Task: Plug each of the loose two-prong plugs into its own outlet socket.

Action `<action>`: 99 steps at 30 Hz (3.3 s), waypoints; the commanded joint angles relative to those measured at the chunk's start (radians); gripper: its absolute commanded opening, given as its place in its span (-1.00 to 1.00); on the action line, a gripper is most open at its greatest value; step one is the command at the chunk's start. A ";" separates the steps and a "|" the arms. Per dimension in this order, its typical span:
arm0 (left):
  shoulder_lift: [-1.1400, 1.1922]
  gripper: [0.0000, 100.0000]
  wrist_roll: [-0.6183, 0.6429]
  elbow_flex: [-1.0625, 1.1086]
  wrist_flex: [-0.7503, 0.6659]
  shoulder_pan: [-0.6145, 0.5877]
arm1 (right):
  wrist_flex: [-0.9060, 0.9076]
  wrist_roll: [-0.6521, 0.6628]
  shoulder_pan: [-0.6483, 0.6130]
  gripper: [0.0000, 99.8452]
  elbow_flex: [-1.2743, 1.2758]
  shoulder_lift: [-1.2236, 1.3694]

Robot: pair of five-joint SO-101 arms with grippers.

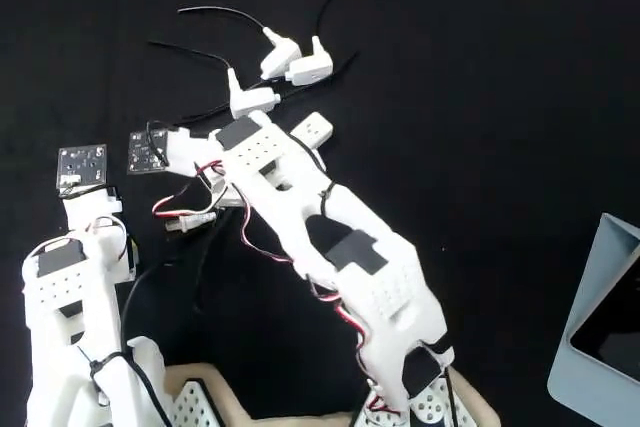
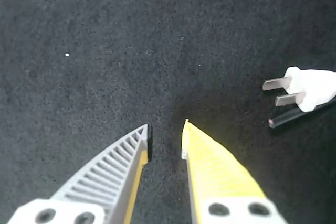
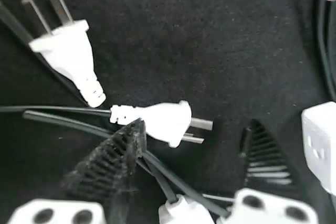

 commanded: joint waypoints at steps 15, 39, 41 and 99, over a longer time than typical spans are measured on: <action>-0.015 -0.76 0.005 -0.005 -0.017 0.004 | 0.206 0.031 0.029 -0.97 -0.170 0.036; -0.015 -0.76 0.005 -0.005 -0.017 0.004 | 0.351 0.196 -0.011 -0.52 -0.331 0.044; -0.015 -0.76 0.005 -0.005 -0.017 0.004 | 0.334 0.227 -0.018 -0.52 -0.329 0.045; -0.015 -0.76 0.005 -0.005 -0.017 0.004 | 0.293 -0.898 0.226 -0.98 0.309 -0.371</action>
